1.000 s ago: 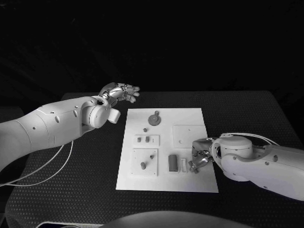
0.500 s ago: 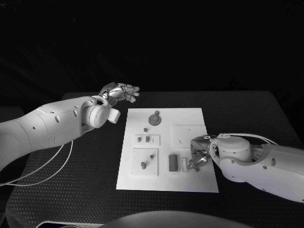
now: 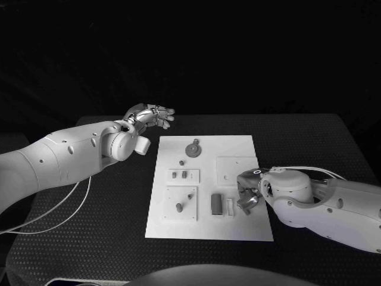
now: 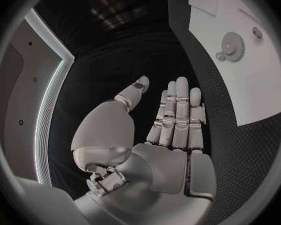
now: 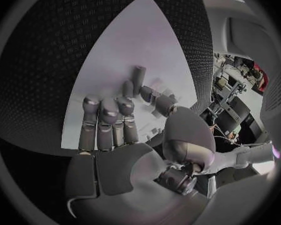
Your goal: Assemble the parts on the task board
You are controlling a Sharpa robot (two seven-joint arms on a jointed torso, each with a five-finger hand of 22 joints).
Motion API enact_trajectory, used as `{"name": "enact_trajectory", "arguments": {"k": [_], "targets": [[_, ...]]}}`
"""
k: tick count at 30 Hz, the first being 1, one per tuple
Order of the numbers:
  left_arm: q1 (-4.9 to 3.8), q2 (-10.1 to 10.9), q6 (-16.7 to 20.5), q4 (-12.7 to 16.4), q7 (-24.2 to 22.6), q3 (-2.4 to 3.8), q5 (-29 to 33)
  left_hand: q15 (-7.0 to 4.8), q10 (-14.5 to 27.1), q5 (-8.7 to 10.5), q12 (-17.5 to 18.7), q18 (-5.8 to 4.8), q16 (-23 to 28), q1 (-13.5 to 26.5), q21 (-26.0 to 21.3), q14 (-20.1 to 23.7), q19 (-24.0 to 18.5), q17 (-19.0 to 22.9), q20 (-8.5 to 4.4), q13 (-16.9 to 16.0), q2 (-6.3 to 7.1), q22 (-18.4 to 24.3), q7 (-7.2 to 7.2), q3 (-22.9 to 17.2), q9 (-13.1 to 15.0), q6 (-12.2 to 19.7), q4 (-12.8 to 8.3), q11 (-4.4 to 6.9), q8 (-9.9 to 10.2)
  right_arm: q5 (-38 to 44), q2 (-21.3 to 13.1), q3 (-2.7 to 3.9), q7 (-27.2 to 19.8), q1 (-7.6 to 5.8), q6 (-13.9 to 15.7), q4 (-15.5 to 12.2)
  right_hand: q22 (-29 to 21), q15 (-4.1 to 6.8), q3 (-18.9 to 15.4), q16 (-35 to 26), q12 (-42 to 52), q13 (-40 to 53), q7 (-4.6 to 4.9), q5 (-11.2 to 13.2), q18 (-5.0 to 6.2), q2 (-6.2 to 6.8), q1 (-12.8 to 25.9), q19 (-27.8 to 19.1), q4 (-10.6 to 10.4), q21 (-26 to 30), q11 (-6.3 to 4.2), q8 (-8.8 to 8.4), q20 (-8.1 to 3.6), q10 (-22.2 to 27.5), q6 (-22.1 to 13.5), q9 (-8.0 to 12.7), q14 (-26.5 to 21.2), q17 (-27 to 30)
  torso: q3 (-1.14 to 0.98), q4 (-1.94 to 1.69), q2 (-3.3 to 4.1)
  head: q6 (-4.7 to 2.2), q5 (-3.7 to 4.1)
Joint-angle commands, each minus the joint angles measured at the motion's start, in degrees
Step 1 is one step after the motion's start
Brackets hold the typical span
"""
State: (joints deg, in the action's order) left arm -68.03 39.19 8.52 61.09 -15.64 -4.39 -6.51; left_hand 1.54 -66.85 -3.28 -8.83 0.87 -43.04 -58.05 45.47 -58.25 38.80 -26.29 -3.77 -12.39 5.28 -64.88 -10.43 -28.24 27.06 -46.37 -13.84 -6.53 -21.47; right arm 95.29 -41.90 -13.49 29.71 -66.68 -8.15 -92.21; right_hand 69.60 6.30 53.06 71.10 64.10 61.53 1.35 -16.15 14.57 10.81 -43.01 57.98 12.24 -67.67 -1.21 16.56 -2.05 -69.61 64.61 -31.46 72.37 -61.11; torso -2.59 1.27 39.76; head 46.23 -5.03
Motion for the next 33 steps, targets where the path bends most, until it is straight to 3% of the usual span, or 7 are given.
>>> {"name": "enact_trajectory", "arguments": {"k": [1,4,7,14,17,25,33], "targets": [[-0.05,-0.05,-0.91,0.17,-0.17,0.02,-0.24,0.30,0.39,0.02,-0.23,0.80,0.31,0.06,-0.26,0.06,-0.25,-0.11,-0.05,0.06,-0.15,-0.08,0.14,0.00,-0.07,0.38,0.34,-0.03,-0.27,1.42,-0.38,-0.41,1.14,0.35,-5.35,0.46,-0.03,-0.37,-0.23,-0.39,0.19,0.01,4.00,-3.57,0.43,-1.65,-1.41,-0.11,1.40,-0.40,0.26,-0.58,0.32,-0.18,-3.99,3.04,-0.03,-0.10,0.00,-0.01,-0.02,0.04,0.08],[-0.05,0.07,-0.92,0.21,-0.09,0.02,-0.27,0.30,0.40,0.02,-0.23,0.80,0.32,0.04,-0.27,0.06,-0.25,-0.11,-0.05,0.06,-0.14,-0.08,0.15,-0.01,-0.08,0.38,0.33,-0.03,-0.28,1.42,-0.38,-0.49,1.25,0.35,-6.24,0.33,-0.06,-0.48,-1.90,-0.40,0.24,-0.02,3.98,-4.68,0.43,-1.45,-1.79,-0.13,2.26,-0.52,0.27,-0.45,0.47,-0.21,-3.89,3.18,-0.05,-0.19,-0.06,0.05,-0.01,0.10,0.06],[-0.05,0.09,-0.90,0.23,-0.05,0.02,-0.28,0.30,0.41,0.04,-0.23,0.79,0.33,0.05,-0.28,0.06,-0.25,-0.13,-0.04,0.06,-0.11,-0.09,0.14,0.00,-0.09,0.39,0.33,-0.04,-0.30,1.76,-0.37,-0.57,1.59,0.35,-6.44,0.25,-0.10,-0.54,-4.12,-0.45,0.21,-0.06,4.02,-3.88,0.43,0.22,-2.31,-0.26,2.93,-0.55,0.31,-0.43,0.56,-0.10,-4.02,3.32,-0.18,-0.26,-0.06,0.04,0.01,0.12,0.11],[-0.05,0.10,-0.91,0.32,0.04,0.02,-0.34,0.32,0.43,0.06,-0.23,0.78,0.37,0.10,-0.30,0.08,-0.25,-0.16,-0.03,0.07,-0.06,-0.11,0.13,0.04,-0.12,0.42,0.36,-0.05,-0.31,4.48,-0.42,-0.70,1.58,0.35,-4.94,0.06,-0.61,-0.44,-7.28,-0.72,0.15,-0.16,4.16,11.37,0.43,5.10,-2.71,-0.80,0.22,-0.10,0.36,-0.45,0.79,0.54,-4.42,3.95,-0.69,-0.45,-0.06,0.05,0.05,0.00,0.22],[-0.05,0.12,-0.92,0.36,0.02,0.02,-0.34,0.33,0.44,0.07,-0.23,0.77,0.40,0.17,-0.33,0.10,-0.26,-0.18,-0.01,0.07,-0.03,-0.12,0.12,0.07,-0.15,0.44,0.42,-0.07,-0.33,5.12,-0.36,-0.70,1.46,0.36,-5.11,-0.14,-0.60,-0.40,-8.08,-0.68,0.27,-0.12,4.13,13.20,0.43,5.67,-2.82,-0.92,0.68,-0.17,0.39,-0.40,0.79,0.64,-4.44,4.06,-0.78,-0.54,-0.10,0.02,0.05,0.03,0.26],[-0.05,0.13,-0.90,0.40,0.02,0.02,-0.41,0.34,0.46,0.06,-0.23,0.76,0.43,0.20,-0.36,0.10,-0.26,-0.21,-0.01,0.08,-0.04,-0.13,0.11,0.08,-0.18,0.46,0.46,-0.07,-0.34,6.31,-0.40,-0.70,1.06,0.46,-5.17,-0.15,-0.58,-0.28,-9.03,-0.47,0.55,-0.04,3.90,13.37,0.43,5.17,-5.78,-1.01,2.67,-0.42,0.16,0.19,0.46,0.64,-4.13,3.82,-0.88,-0.76,-0.06,-0.01,0.04,0.07,0.33],[-0.05,0.16,-0.93,0.44,0.03,0.02,-0.54,0.34,0.47,0.06,-0.23,0.76,0.46,0.21,-0.38,0.10,-0.26,-0.23,-0.01,0.08,-0.06,-0.15,0.11,0.07,-0.20,0.47,0.49,-0.07,-0.37,6.92,-0.46,-0.69,0.39,0.75,-4.94,-0.33,-0.59,-0.32,-9.67,-0.32,0.74,-0.08,3.61,13.36,0.43,2.07,-11.03,-1.18,4.37,-0.62,-0.11,0.94,0.25,0.37,-3.64,3.41,-0.89,-0.85,-0.11,0.02,0.02,-0.03,0.37]]}}
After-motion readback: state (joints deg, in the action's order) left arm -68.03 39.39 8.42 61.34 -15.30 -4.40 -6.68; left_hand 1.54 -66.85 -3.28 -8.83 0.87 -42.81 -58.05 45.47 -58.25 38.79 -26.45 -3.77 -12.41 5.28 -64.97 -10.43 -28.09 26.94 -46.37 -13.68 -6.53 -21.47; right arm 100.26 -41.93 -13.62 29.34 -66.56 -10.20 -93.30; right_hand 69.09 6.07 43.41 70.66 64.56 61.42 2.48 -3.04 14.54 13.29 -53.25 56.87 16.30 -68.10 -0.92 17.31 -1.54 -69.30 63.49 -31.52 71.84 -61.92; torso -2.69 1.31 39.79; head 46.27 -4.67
